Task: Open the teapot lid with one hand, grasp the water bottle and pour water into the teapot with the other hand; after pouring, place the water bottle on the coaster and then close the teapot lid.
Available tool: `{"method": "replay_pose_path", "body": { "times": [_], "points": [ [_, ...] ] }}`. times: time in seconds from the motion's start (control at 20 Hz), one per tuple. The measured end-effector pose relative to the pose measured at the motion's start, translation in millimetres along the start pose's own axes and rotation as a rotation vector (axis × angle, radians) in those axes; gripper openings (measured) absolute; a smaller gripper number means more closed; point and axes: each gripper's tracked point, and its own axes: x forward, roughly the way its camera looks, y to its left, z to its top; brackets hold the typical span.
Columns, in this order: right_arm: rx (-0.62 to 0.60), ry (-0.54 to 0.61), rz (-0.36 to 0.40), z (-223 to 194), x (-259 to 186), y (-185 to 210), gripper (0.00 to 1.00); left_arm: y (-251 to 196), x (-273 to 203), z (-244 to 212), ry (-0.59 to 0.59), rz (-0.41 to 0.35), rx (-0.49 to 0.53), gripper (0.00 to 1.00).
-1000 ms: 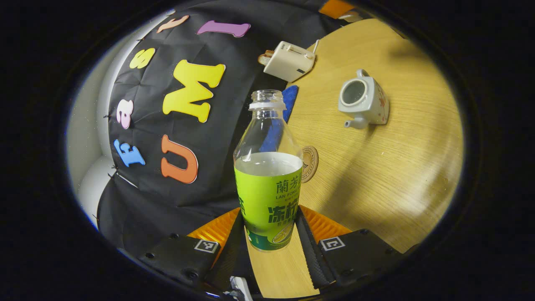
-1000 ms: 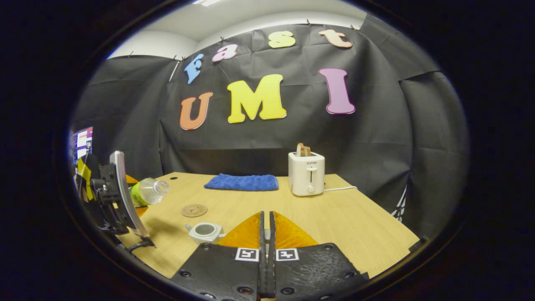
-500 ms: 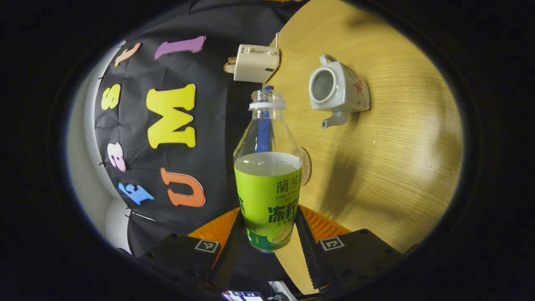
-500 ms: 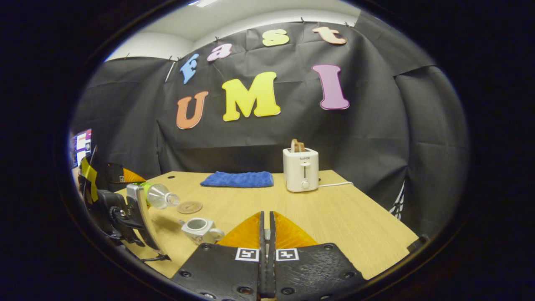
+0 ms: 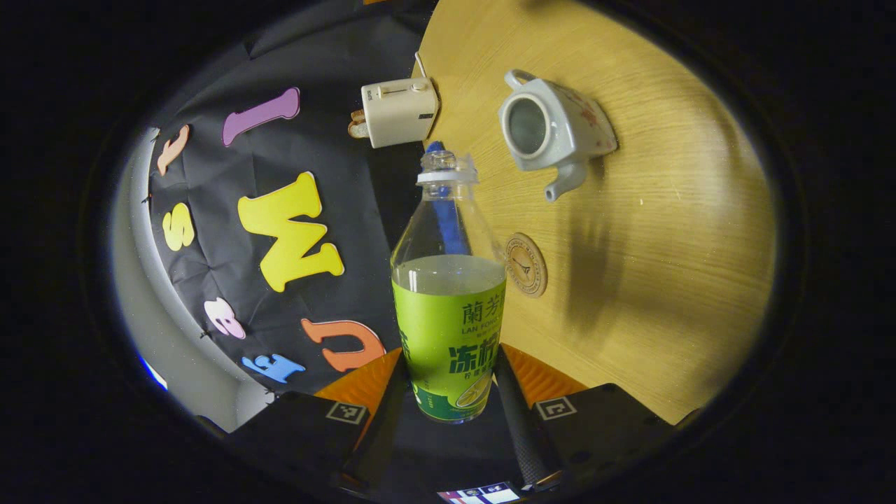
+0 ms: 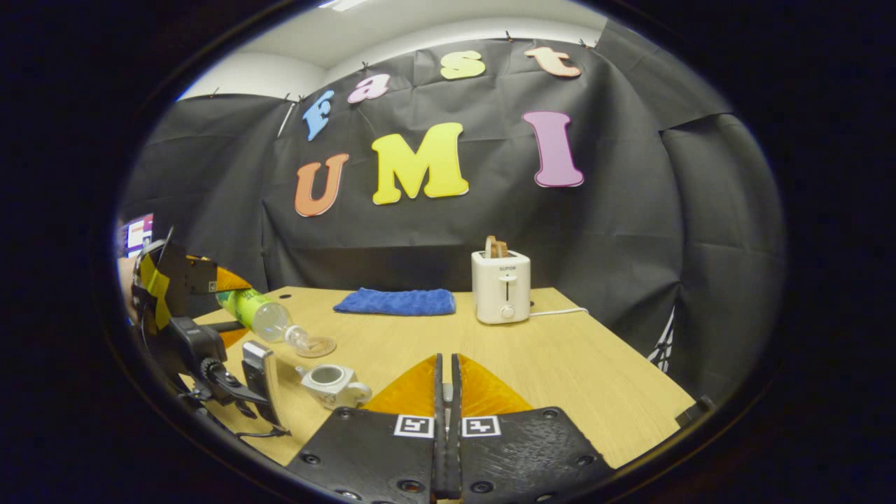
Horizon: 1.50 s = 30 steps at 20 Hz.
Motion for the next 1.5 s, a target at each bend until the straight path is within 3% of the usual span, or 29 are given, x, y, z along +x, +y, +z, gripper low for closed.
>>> {"method": "replay_pose_path", "body": {
  "times": [0.25, 0.6, 1.5],
  "points": [
    [0.004, 0.005, -0.005, -1.0, 0.6, -4.2, 0.0, -2.8, -0.4, 9.9, -0.002, -0.009, 0.07, 0.72],
    [-0.002, -0.004, -0.002, 2.6, -1.0, -3.6, 0.0, 10.0, -0.9, 22.8, -0.005, 0.044, 0.192, 0.72],
    [0.013, -0.012, -0.005, 4.7, -3.0, -11.2, 0.0, 24.4, -7.3, 32.7, -0.001, 0.111, 0.374, 0.72]
  ]
}}
